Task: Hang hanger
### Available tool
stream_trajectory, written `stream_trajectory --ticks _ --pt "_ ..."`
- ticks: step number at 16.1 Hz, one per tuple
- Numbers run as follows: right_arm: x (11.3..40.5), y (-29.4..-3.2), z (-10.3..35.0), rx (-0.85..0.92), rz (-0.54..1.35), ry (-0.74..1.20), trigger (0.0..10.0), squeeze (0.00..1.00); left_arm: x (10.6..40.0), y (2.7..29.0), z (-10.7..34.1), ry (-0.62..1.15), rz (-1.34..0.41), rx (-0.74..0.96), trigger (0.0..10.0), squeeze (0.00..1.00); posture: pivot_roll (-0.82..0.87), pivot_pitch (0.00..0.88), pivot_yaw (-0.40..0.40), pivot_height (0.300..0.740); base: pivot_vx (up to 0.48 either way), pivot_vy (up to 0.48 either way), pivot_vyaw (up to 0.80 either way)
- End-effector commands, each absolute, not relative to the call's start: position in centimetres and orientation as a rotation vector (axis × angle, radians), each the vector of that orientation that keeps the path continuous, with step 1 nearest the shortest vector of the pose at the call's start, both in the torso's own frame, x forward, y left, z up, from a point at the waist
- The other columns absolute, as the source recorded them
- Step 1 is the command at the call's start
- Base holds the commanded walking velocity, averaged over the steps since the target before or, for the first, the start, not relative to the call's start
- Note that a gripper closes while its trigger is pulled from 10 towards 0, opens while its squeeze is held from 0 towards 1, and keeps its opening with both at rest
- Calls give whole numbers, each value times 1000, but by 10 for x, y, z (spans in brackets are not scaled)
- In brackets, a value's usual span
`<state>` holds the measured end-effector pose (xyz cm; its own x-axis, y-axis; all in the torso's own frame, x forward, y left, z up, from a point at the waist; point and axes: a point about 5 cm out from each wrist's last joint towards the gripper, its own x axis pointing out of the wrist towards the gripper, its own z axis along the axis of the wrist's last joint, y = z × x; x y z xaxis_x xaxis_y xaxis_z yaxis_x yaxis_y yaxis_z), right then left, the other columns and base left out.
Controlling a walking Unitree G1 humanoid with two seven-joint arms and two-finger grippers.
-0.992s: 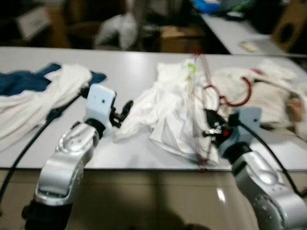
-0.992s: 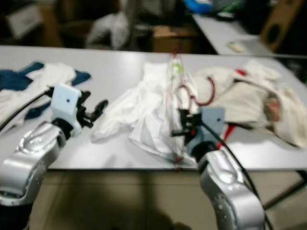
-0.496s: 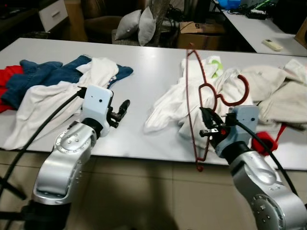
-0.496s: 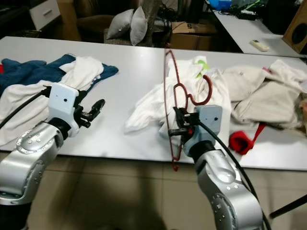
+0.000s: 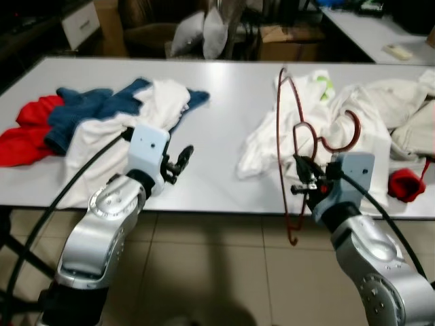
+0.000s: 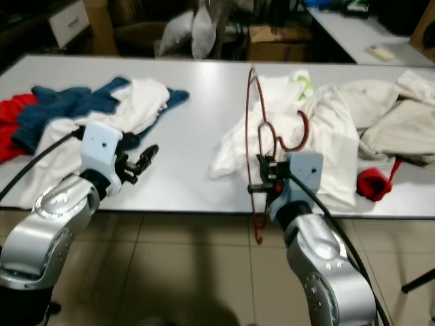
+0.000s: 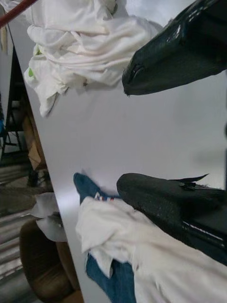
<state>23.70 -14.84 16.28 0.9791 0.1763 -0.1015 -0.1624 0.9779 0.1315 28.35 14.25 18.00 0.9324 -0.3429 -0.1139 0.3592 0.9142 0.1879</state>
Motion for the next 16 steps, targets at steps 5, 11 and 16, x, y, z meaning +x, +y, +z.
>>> stream_trajectory --ticks 5,11,16 --pt "238 -143 163 154 213 103 0 0 285 149 178 83 -329 217 10000 0 0 1 12 740 0 320 0" --pt "238 -139 158 135 217 124 10000 0 285 147 177 85 -333 218 10000 0 4 4 9 740 0 321 0" --pt "238 -138 157 132 218 126 10000 0 284 148 176 91 -332 221 10000 0 5 5 6 740 0 319 0"
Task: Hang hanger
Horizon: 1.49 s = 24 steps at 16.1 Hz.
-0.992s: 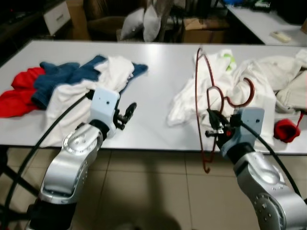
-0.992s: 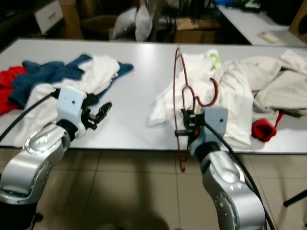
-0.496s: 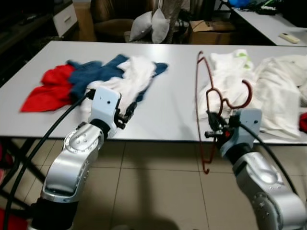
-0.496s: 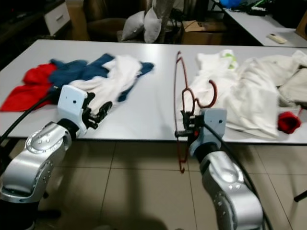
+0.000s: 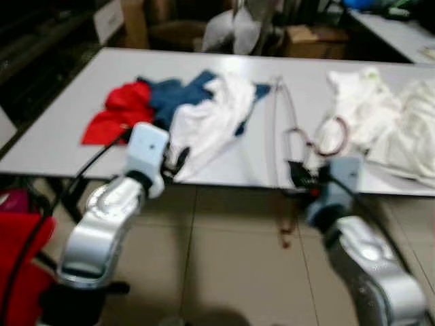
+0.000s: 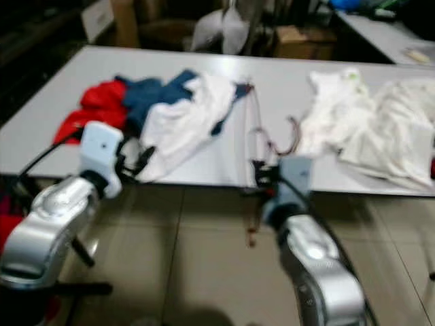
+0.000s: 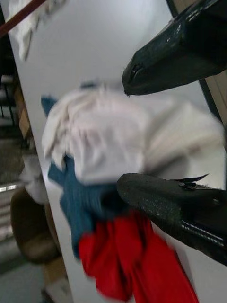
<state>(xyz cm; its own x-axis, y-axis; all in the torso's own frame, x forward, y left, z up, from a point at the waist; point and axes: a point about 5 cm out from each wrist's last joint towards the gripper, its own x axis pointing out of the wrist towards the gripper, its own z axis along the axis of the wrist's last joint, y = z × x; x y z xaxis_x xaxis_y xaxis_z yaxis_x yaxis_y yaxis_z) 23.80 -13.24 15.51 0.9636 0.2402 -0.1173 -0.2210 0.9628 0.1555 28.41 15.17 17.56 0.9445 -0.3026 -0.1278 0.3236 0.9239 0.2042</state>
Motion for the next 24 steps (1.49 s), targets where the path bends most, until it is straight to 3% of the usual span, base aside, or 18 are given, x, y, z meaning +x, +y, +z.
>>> stream_trajectory --ticks 1,5,24 --pt "238 -138 157 131 218 127 10000 0 284 148 176 92 -333 220 10000 0 5 5 7 740 0 315 0" --pt "236 -139 154 166 204 139 10000 0 281 144 169 107 -338 144 10000 0 -1 0 5 740 0 0 0" --pt "236 -141 150 154 201 153 10000 0 279 149 164 117 -299 164 10000 0 -2 0 -16 740 0 0 0"
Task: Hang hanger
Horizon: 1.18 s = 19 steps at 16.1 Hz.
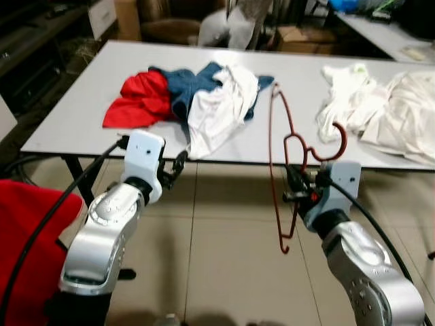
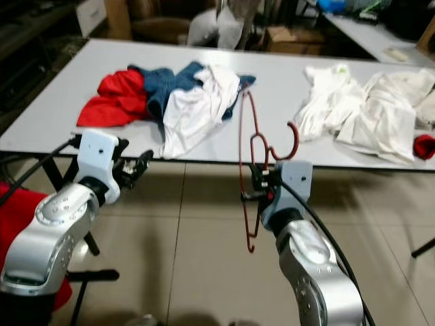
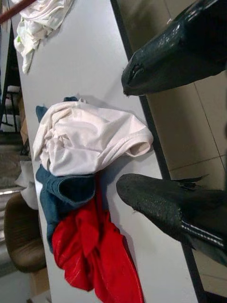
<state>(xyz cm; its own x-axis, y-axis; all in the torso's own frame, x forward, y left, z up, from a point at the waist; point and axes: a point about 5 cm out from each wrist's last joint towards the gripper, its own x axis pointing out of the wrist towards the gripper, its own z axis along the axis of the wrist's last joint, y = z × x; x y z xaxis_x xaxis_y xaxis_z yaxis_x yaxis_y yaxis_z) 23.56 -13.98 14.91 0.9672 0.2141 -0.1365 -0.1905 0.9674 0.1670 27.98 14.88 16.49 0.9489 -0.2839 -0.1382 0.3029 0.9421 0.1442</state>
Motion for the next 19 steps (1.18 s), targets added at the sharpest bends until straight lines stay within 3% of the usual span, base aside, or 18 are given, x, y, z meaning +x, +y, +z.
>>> stream_trajectory --ticks 1,7,19 --pt "236 -142 149 155 202 158 10000 0 279 149 163 118 -299 163 10000 0 -3 0 -15 740 0 0 -587" --pt "235 -142 148 155 196 161 10000 0 279 148 162 113 -307 153 10000 0 -8 0 -12 740 0 0 -776" --pt "236 -136 147 125 245 162 10000 0 284 159 167 84 -253 142 10000 0 0 0 -12 740 0 0 0"
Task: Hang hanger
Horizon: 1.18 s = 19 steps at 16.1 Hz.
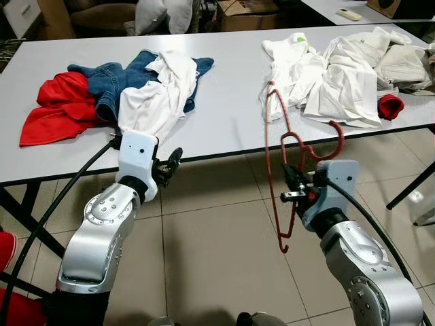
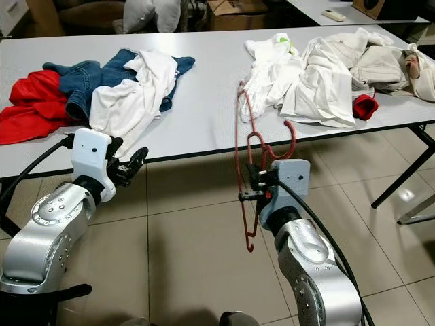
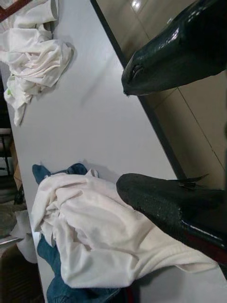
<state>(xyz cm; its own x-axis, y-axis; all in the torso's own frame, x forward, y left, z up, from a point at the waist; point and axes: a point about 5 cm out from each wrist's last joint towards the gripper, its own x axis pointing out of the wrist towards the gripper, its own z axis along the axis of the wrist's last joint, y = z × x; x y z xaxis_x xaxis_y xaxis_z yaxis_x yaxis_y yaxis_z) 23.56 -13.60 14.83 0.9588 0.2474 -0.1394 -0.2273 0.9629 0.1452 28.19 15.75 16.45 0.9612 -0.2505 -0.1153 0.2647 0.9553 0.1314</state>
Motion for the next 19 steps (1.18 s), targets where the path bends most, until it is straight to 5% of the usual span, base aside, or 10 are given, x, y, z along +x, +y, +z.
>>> stream_trajectory --ticks 1,19 --pt "236 -135 148 110 258 164 10000 0 284 160 168 80 -245 139 10000 0 0 0 -13 740 0 0 400" --pt "238 -135 147 110 276 154 10000 0 286 166 166 77 -203 130 10000 0 1 0 -24 740 230 0 89"
